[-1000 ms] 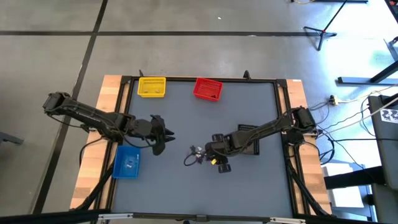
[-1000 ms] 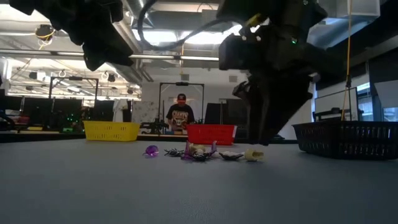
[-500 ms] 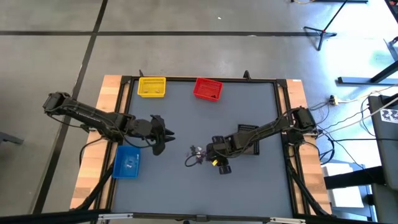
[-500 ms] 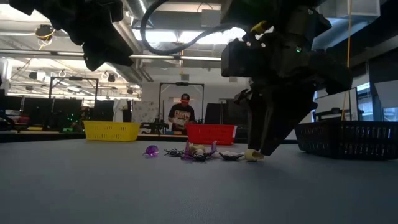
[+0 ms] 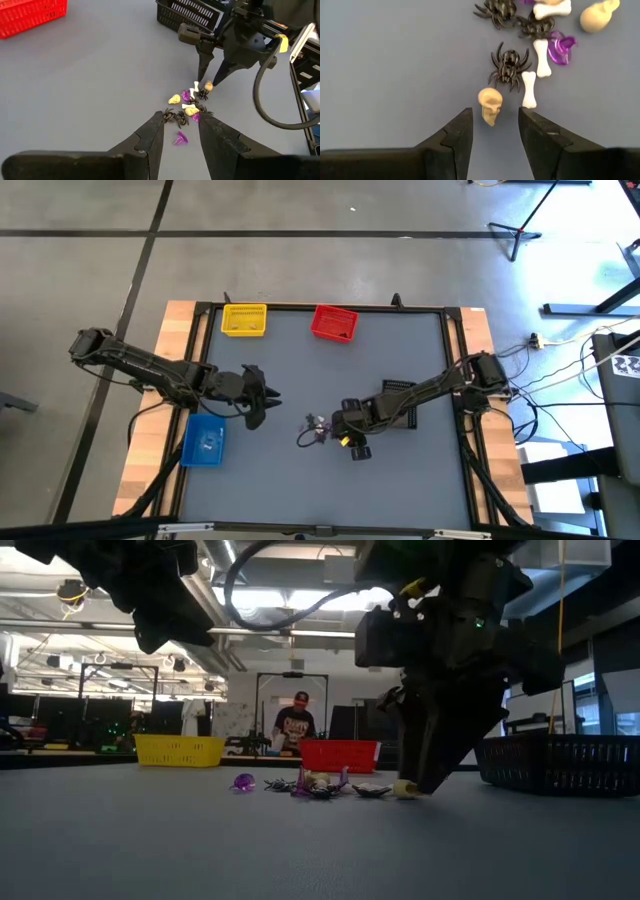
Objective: Sort Halloween decoration
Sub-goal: Put the yellow skull toy into the yellow bin
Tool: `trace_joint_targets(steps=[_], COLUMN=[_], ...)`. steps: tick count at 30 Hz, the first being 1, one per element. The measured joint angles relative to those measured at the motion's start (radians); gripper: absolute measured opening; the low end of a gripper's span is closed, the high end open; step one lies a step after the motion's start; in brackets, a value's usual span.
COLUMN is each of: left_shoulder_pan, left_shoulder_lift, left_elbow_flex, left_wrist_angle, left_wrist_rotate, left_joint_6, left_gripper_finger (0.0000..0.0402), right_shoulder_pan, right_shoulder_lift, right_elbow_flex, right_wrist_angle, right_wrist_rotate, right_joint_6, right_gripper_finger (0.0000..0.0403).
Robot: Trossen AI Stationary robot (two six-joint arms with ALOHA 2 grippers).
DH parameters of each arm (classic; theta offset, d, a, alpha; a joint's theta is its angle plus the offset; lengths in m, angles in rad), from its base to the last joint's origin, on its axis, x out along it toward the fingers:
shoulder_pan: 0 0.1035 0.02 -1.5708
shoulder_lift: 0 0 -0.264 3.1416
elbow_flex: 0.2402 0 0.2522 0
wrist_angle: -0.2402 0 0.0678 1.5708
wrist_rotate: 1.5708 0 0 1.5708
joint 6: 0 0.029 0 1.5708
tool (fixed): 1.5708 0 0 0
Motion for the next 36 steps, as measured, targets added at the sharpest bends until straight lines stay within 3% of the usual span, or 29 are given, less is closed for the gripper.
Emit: trace_joint_targets(steps=[13, 26, 36], left_shoulder_pan=[0.000, 0.000, 0.000], left_shoulder_lift=[0.000, 0.000, 0.000], left_elbow_flex=[0.000, 0.000, 0.000], left_wrist_angle=[0.000, 0.000, 0.000], left_wrist_rotate=[0.000, 0.000, 0.000], left_joint_6=[0.000, 0.000, 0.000], left_gripper_finger=[0.0115, 0.0115, 0.0115], right_shoulder_pan=[0.000, -0.001, 0.000], right_shoulder_lift=[0.011, 0.011, 0.011], right_elbow_flex=[0.001, 0.001, 0.001], right_wrist_angle=[-0.001, -0.004, -0.002], right_wrist_rotate=[0.000, 0.002, 0.000], right_joint_6=[0.002, 0.001, 0.001], right_gripper_finger=[0.0150, 0.0044, 0.0017])
